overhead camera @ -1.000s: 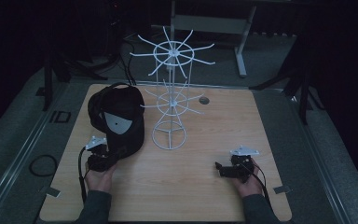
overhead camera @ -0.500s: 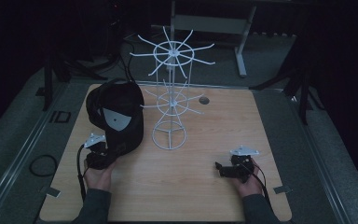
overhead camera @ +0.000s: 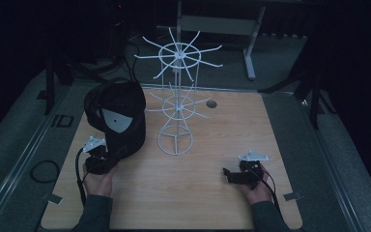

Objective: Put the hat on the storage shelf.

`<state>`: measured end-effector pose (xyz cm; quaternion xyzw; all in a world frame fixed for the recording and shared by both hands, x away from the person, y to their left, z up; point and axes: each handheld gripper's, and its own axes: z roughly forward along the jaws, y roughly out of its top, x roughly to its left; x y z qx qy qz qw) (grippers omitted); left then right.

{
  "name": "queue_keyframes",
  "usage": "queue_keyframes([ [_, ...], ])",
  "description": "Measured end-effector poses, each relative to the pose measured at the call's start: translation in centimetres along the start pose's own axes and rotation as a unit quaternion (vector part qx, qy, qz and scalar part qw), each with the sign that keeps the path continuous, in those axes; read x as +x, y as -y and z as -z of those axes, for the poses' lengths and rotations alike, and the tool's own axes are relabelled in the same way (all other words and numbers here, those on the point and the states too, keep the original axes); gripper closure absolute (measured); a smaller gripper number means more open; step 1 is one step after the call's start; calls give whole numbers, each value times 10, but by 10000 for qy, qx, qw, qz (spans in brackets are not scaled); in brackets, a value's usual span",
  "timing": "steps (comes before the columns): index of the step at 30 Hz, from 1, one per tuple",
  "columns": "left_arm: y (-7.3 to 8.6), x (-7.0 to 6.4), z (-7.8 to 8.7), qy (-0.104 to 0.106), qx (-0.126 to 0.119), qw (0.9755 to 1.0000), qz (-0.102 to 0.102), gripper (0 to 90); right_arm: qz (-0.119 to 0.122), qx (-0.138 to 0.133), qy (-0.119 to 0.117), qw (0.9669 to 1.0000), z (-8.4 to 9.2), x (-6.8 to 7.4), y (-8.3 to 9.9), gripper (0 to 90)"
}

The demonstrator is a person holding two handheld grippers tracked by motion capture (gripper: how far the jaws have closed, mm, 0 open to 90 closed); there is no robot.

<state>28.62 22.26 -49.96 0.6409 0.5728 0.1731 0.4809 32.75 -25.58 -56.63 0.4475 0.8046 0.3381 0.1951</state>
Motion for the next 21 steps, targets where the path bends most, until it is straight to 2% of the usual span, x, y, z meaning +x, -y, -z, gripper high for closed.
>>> queue_keyframes([
  [7,-6,1,6,-44,-111,9999,-22,868,0,-1,0,10000,0,0,0,117],
  [21,-17,-2,15,-179,-284,9992,-202,868,10,-7,1,10000,0,0,0,117],
])
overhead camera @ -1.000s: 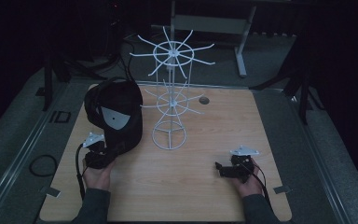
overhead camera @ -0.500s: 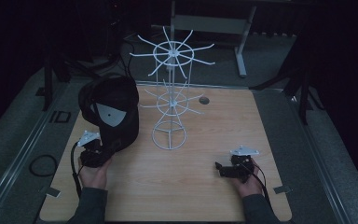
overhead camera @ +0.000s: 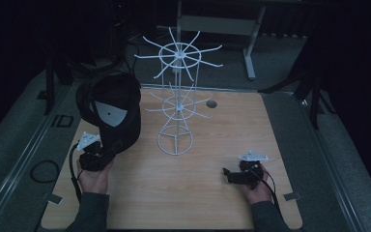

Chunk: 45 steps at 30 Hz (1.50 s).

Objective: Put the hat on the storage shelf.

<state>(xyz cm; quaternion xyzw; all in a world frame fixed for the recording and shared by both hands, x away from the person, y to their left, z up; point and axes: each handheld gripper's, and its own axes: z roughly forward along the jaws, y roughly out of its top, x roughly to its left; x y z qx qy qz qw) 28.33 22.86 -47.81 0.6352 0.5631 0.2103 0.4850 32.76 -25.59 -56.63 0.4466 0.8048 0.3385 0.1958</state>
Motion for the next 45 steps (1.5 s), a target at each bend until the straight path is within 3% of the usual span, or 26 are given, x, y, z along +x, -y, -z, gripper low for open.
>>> queue_keyframes([
  [45,-20,-13,14,-186,-407,9982,-388,868,5,-3,2,10000,0,0,0,117],
])
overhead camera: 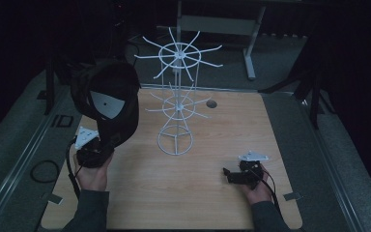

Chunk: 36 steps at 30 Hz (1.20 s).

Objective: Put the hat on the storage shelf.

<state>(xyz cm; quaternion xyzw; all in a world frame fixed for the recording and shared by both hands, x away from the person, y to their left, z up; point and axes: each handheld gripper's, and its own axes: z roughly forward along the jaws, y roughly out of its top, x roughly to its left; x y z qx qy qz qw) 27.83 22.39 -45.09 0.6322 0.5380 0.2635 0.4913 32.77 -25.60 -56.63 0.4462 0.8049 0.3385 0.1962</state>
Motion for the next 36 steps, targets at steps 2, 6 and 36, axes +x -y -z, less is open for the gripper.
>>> queue_keyframes([
  [2,-1,0,0,-12,-16,10000,-14,868,3,-1,0,10000,0,0,0,117],
  [6,-2,-1,1,-15,-57,10000,-37,868,2,-1,-1,10000,0,0,0,117],
  [36,-19,-13,9,-195,-394,9978,-496,868,-10,-7,-1,10000,0,0,0,117],
])
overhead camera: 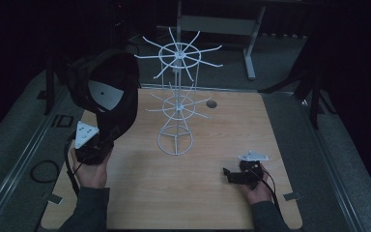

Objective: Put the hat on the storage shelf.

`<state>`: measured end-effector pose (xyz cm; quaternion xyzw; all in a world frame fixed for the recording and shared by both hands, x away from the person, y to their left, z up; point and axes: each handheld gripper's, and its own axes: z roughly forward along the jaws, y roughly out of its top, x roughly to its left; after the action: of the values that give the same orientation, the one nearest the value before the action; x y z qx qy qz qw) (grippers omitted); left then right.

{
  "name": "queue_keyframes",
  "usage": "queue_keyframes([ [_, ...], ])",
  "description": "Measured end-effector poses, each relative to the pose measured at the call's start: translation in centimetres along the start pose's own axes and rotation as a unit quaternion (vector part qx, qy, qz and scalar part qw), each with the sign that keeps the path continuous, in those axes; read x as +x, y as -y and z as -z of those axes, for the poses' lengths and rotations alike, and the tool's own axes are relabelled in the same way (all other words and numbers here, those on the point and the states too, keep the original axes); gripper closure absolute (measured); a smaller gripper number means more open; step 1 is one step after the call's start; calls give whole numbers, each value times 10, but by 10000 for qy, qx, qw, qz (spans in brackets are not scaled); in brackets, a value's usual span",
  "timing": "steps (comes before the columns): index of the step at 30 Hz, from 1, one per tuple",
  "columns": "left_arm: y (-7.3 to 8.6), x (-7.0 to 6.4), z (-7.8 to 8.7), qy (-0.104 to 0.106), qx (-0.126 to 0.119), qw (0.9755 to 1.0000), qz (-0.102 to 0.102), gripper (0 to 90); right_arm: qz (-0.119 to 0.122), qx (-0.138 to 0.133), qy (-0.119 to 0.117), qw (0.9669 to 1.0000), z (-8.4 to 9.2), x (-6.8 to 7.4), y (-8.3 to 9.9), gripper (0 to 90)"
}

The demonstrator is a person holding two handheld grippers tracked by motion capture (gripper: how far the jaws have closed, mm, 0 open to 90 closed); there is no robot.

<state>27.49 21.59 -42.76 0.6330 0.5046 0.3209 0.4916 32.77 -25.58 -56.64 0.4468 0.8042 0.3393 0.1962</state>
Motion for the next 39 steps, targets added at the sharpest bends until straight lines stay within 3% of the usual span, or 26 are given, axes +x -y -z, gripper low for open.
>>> queue_keyframes([
  [26,-9,-17,3,-195,-142,9987,-438,868,-2,5,1,10000,0,0,0,117],
  [39,-9,-23,6,-254,-208,9979,-564,868,0,4,0,10000,0,0,0,117],
])
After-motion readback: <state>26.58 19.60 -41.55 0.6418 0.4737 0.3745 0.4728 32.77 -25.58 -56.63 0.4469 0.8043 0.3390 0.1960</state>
